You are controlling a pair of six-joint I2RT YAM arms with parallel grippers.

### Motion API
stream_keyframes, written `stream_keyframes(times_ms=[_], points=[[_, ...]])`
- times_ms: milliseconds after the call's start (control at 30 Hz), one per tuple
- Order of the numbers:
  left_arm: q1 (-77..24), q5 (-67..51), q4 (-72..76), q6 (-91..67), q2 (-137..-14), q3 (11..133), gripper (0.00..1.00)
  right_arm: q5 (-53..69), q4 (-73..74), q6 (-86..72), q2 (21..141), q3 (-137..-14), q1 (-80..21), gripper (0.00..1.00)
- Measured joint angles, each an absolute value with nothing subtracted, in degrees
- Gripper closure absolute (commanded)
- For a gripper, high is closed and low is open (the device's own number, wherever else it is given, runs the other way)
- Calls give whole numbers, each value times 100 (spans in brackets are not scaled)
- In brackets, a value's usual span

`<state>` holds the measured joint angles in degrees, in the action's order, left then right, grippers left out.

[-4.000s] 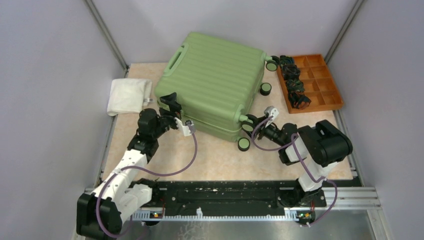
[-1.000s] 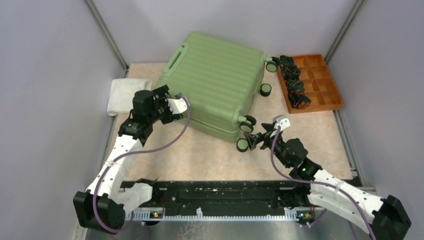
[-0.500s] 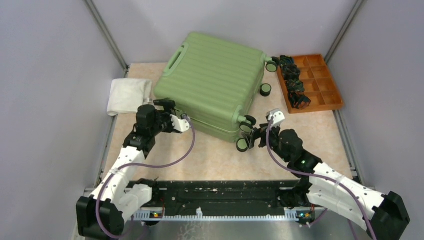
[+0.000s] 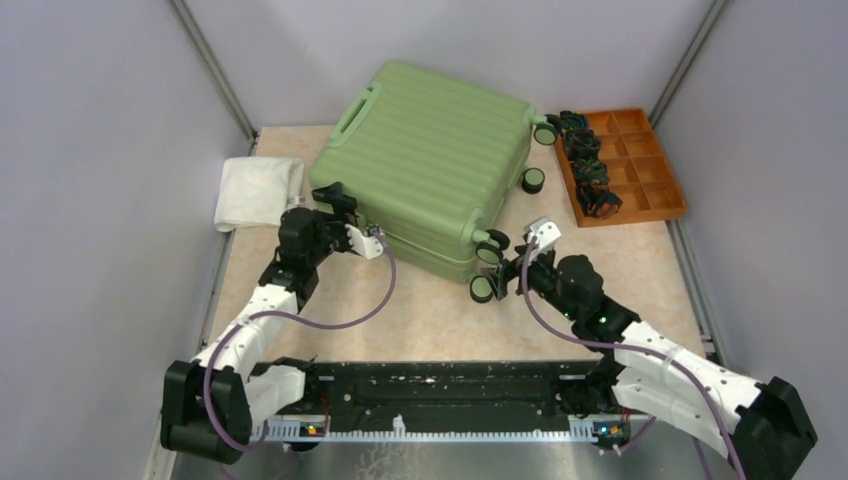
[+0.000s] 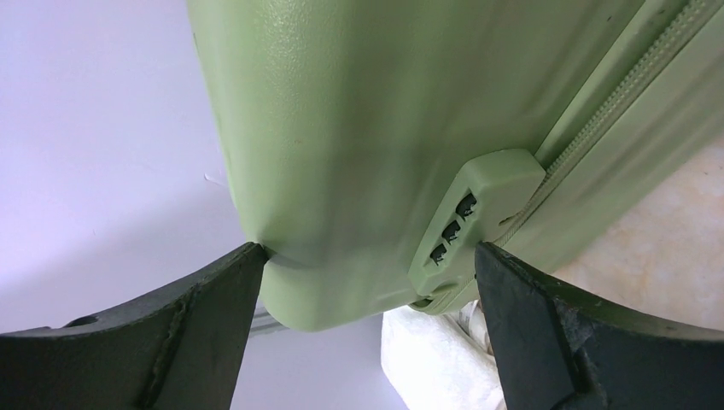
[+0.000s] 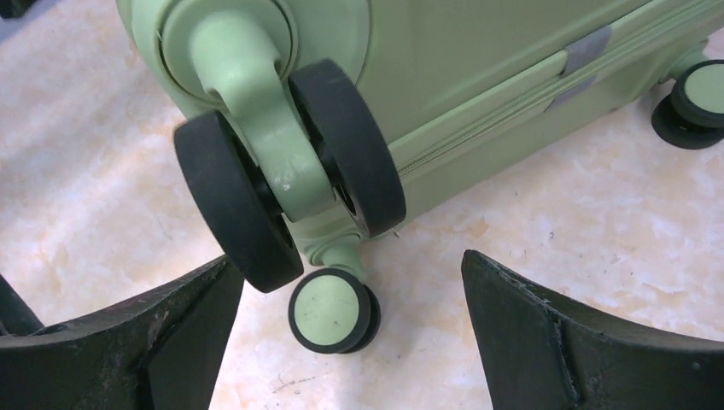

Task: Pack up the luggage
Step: Zip the luggage at the center of the board.

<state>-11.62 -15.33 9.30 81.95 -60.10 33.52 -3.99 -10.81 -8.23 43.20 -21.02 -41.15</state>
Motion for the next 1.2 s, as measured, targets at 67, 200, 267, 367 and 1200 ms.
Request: stream_keyframes(times_ms=[67, 200, 267, 367, 1200], points=[[-1168, -1509, 1155, 8154, -6062, 3288, 1, -281, -1251, -648, 4574, -2097, -4084, 4], [-1236, -1391, 1704, 8099, -6112, 3061, 1, -43, -1894, -438, 5317, -1896, -4040, 7], [-1280, -1271, 1903, 8062, -6191, 3035, 1, 56, -2287, -353, 5734, -1719, -3975, 10], [-1334, -1087, 2182, 7990, -6359, 3039, 1, 259, -2827, -298, 6294, -1590, -3686, 14], [-1404, -862, 1181, 6943, -6602, 4475, 1, 2353, -6510, -460, 8536, -1693, -2818, 77]])
